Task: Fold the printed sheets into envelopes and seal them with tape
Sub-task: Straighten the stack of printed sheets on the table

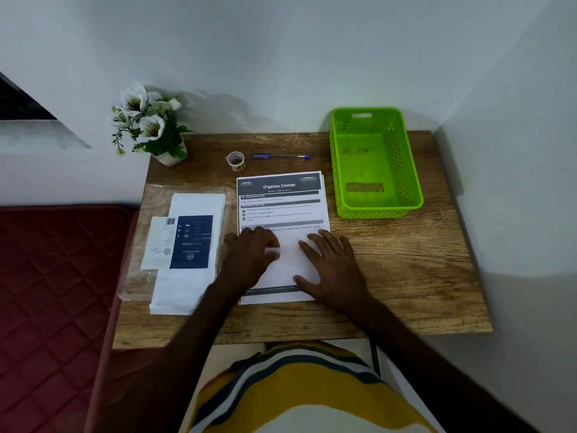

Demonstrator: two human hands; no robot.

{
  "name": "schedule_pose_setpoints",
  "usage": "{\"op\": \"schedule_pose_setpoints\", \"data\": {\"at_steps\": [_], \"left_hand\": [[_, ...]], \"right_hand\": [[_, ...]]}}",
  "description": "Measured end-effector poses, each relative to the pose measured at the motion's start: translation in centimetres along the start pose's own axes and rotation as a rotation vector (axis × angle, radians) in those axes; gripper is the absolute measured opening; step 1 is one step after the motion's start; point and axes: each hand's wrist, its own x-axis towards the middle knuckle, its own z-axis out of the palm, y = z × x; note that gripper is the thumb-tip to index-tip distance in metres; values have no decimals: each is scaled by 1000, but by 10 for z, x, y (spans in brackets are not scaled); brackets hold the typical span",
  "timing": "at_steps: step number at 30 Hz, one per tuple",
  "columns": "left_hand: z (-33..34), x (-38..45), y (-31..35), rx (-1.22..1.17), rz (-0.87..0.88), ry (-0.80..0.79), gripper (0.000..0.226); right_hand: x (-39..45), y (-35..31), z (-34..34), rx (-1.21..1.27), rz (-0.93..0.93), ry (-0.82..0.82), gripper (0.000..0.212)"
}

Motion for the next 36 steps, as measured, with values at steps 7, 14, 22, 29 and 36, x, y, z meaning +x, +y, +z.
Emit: {"op": "schedule_pose_setpoints", "data": {"at_steps": [7,14,22,29,36], "left_hand": [[-11,33,4,11,-88,88,14],[3,31,-9,137,-63,211,24],[-15,7,-59,100,137,512,27],[-60,-26,-150,326,20,400,41],[-63,-51,-188,377,-71,316,52]], "right_hand": [[37,-8,-6,17,-73,51,56],[47,-4,14,-43,-76,-100,59],[46,-4,11,5,-112,0,58],[47,-38,0,315,-218,183,33],[47,-98,12,516,-400,-18,33]]}}
